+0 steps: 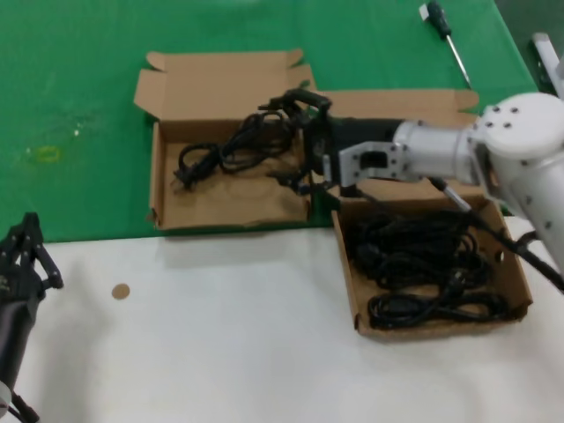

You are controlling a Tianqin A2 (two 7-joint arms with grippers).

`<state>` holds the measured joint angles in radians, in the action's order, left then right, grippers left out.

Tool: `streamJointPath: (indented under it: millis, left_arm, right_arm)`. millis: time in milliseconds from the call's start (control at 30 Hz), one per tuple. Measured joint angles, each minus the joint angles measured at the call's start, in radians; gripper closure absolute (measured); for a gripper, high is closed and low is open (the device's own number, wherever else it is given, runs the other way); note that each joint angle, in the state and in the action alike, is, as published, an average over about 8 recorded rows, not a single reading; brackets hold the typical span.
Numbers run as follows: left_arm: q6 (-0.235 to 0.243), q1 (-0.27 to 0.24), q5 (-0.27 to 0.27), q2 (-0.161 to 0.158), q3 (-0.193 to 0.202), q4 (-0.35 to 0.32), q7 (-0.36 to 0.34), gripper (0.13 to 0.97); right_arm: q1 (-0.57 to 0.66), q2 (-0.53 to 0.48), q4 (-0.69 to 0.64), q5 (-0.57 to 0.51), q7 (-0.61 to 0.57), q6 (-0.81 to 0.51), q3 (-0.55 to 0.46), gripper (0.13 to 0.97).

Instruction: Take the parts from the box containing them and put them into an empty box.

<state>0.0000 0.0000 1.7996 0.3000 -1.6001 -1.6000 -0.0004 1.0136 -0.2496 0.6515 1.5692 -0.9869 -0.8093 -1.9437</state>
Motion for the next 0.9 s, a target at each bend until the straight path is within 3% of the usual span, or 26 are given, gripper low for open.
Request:
streamJointPath:
  millis: [67, 200, 267, 467, 900]
  left_arm:
    - [0.000, 0.000, 0.000, 0.000, 0.000, 0.000, 0.000, 0.945]
    - [0.000, 0.000, 0.000, 0.000, 0.000, 0.000, 0.000, 0.945]
    - [0.000, 0.000, 0.000, 0.000, 0.000, 0.000, 0.000, 0.945]
    - [0.000, 0.000, 0.000, 0.000, 0.000, 0.000, 0.000, 0.944]
    - [0.000, 0.000, 0.000, 0.000, 0.000, 0.000, 0.000, 0.887]
  right_arm:
    - [-0.034, -0.033, 0.082, -0.007, 0.054, 0.001, -0.004, 0.460]
    - [-0.097, -0.094, 0.220, -0.011, 0.136, 0.004, -0.004, 0.460]
    - [-0.118, -0.113, 0.262, -0.011, 0.159, 0.006, -0.002, 0.415]
    - [-0.134, -0.128, 0.294, -0.008, 0.175, 0.007, 0.001, 0.278]
    - [-0.220, -0.120, 0.359, 0.015, 0.255, 0.085, 0.035, 0.153]
